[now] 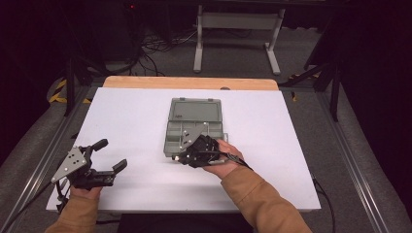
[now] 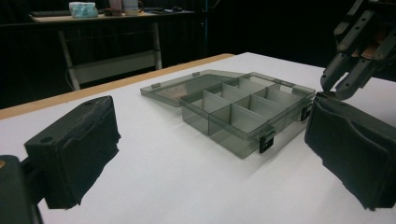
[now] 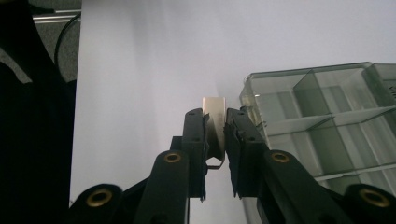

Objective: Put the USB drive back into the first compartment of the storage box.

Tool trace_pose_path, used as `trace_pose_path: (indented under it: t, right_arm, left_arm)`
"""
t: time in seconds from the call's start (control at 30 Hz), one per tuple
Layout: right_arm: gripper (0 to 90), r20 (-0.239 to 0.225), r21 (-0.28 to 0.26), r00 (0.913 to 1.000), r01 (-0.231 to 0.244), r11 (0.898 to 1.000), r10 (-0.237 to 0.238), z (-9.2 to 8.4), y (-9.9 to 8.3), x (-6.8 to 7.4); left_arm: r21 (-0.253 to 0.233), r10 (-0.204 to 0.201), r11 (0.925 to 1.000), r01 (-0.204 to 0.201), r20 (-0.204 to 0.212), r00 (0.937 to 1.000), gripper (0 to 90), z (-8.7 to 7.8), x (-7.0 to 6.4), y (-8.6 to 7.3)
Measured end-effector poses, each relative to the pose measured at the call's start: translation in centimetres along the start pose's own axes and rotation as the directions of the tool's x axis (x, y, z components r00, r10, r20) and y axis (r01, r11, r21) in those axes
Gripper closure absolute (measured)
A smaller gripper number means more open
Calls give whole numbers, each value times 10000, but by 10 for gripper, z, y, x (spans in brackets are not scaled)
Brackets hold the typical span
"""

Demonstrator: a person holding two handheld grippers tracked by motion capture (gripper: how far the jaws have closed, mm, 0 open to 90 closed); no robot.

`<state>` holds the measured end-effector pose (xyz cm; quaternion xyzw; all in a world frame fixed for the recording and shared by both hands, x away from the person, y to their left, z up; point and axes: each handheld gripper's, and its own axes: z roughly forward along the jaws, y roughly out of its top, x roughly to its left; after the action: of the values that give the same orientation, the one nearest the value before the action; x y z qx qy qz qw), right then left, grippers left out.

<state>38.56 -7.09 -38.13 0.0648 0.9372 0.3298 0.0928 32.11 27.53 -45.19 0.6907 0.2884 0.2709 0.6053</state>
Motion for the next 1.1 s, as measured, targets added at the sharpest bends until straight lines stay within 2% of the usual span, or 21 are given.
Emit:
trace_pose_path:
  t: [0.23, 0.5, 0.87, 1.1]
  right_arm:
    - [788, 207, -157, 9997, -126, 9998, 129, -1, 2, -6]
    - [788, 616, -587, 9966, -508, 9970, 544, -2, 4, -18]
    - [788, 1180, -817, 9881, -894, 9926, 987, 3, 10, -34]
    - [788, 1361, -896, 9825, -1160, 9892, 1276, 7, 11, -43]
  left_arm:
    - [9, 11, 10000, -11, 6, 10000, 36, 0, 0, 0]
    - [12, 8, 10000, -8, 25, 10000, 36, 1, 0, 0]
    - [19, 31, 10000, -31, 18, 10000, 36, 0, 0, 0]
    - [18, 41, 10000, -41, 27, 10000, 36, 0, 0, 0]
